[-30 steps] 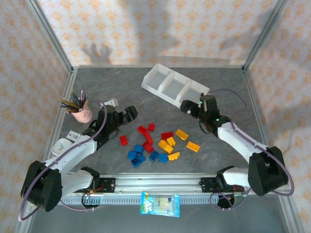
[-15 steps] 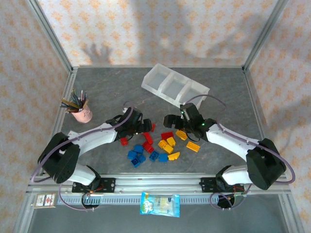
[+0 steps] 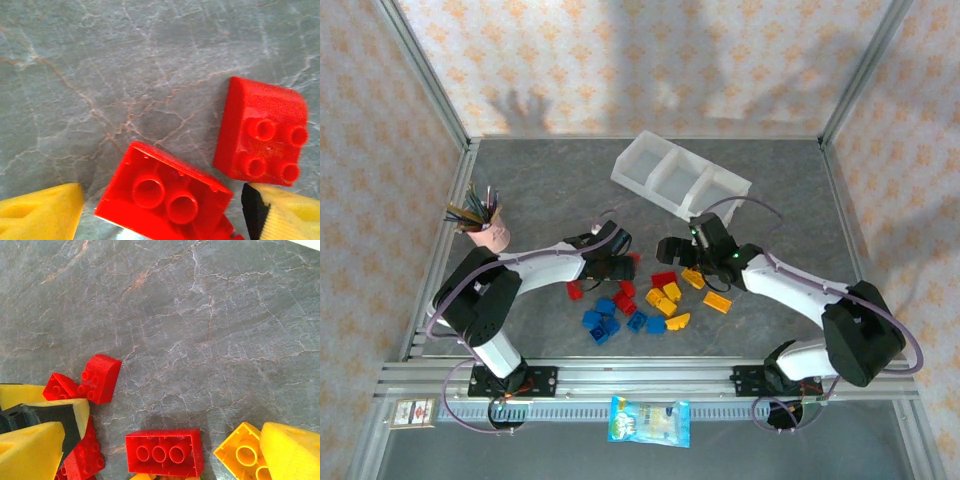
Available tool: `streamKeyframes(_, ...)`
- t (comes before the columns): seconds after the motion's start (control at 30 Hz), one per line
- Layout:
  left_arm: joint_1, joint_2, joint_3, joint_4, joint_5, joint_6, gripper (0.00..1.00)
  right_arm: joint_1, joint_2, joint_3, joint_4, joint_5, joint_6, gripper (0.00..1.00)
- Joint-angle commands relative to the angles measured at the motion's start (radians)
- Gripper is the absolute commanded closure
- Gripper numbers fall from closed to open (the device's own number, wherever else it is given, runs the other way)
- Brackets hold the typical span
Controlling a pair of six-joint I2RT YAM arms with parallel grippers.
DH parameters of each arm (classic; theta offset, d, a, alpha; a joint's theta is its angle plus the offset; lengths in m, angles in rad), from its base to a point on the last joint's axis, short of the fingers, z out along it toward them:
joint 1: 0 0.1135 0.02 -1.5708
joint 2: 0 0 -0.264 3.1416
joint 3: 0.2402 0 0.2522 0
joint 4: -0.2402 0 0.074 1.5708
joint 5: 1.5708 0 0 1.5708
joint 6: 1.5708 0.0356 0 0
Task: Sort the legos into containers by color
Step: Pick up the lego from the center of the table.
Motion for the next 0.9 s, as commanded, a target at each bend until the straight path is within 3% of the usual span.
streamKeyframes(0.0,-0.005,0.012,0.023,-0.069,-0.093,0.031,0.18,0.003,0.005,0.004,-0.016,0.011,0.013,0.00)
streamKeyframes(0.1,0.003,0.016,0.033,-0.079,-0.132,0.039,0.19,0.003,0.002,0.008,-0.016,0.013,0.016,0.00)
streamKeyframes(0.4,0.052,0.056,0.059,-0.025,-0.088,0.060,0.25,0.003,0.013,0.020,-0.013,0.005,0.023,0.00)
streamKeyframes(0.87,0.051,0.058,0.037,-0.003,-0.064,0.056,0.51,0.003,0.025,0.042,-0.020,-0.003,0.024,0.00)
